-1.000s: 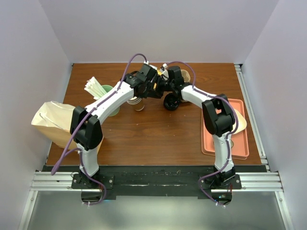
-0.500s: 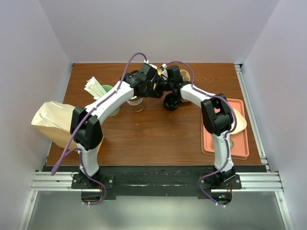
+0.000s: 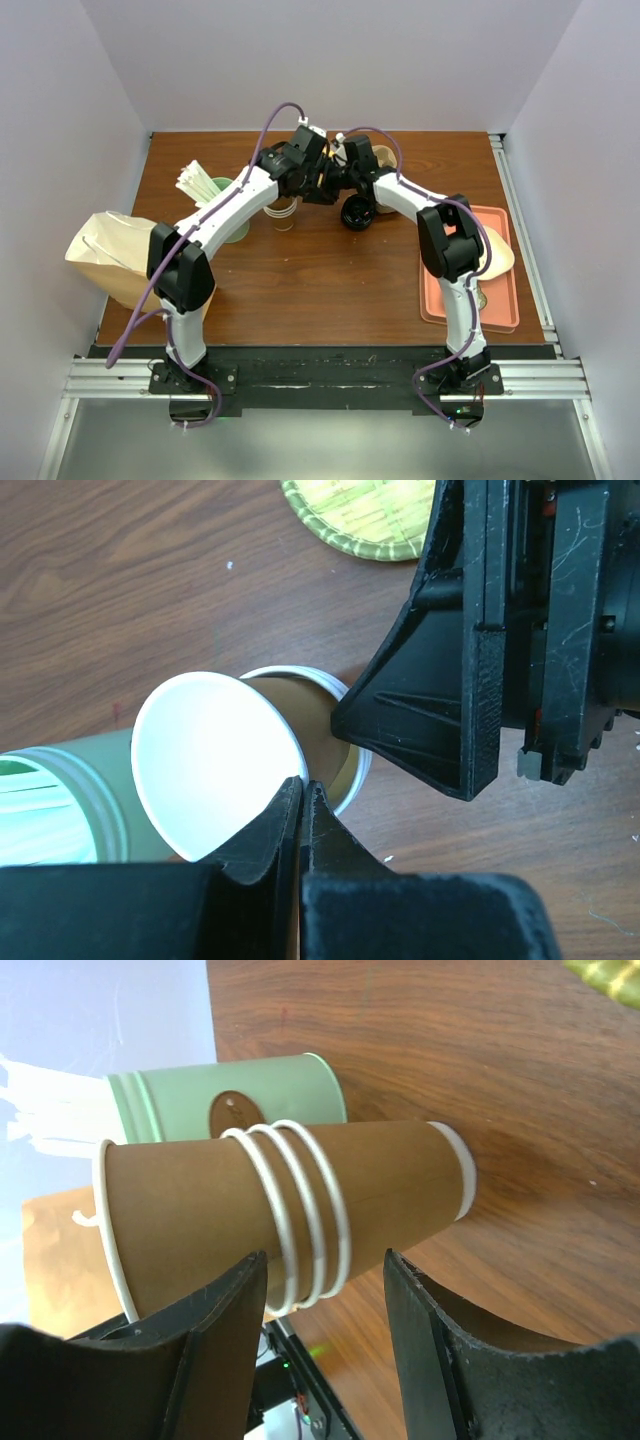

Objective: Pack the takeout coffee

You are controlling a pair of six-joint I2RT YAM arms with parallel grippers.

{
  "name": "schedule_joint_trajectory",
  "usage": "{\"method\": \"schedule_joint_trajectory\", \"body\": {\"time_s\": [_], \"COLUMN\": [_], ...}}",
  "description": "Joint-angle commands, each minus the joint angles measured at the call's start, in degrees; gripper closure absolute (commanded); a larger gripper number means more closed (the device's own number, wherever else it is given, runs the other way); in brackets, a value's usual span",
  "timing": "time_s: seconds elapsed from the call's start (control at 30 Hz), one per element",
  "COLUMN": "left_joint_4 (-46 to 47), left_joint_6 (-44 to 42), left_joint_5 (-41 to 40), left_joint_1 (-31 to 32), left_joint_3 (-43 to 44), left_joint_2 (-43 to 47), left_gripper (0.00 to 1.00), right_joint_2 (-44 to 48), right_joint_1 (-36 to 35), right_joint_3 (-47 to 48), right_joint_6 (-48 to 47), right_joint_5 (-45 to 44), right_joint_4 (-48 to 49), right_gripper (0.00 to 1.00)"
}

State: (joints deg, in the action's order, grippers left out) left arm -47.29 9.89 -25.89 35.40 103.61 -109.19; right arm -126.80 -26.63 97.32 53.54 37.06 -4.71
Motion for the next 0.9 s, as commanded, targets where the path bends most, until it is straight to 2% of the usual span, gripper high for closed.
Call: {"method": "schedule_joint_trajectory", "body": {"time_s": [0.0,0.1,0.2,0.33,0.6,0.77,0.87], "left_joint_4": [0.27,-1.66,-1.75,-2.02,-5.87,-11.23,-12.21], "left_joint_6": [1.09,1.71,2.15,2.41,4.08,5.22,5.93], "left_joint_5": [-5.22,-8.2,-10.32,-10.5,-3.04,4.08,4.71], "left_joint_1": [0.2,0.29,0.29,0.29,3.27,8.44,12.48], "left_joint_3": [7.82,12.22,12.75,14.42,14.25,11.18,6.72], "left_joint_2": [-1.2,-3.14,-2.61,-1.56,4.5,6.88,8.11], "left_gripper": [1.0,1.0,1.0,1.0,1.0,1.0,1.0], "right_joint_2": [1.03,1.29,2.78,7.43,19.03,29.91,36.94], "right_joint_1": [-0.35,-0.35,-0.09,1.14,4.57,5.36,5.54], "right_joint_3": [5.68,7.36,8.06,7.18,7.1,-0.61,-7.11], "right_joint_6": [-0.54,-0.8,-1.6,-0.81,-11.08,-18.99,-19.53], "right_joint_5": [1.08,1.26,-0.48,-3.48,-17.62,-27.8,-31.25], "right_joint_4": [-1.79,-3.81,-8.37,-9.52,-26.73,-34.65,-35.98], "right_gripper": [0.46,0.46,0.46,0.46,0.46,0.46,0.45]}}
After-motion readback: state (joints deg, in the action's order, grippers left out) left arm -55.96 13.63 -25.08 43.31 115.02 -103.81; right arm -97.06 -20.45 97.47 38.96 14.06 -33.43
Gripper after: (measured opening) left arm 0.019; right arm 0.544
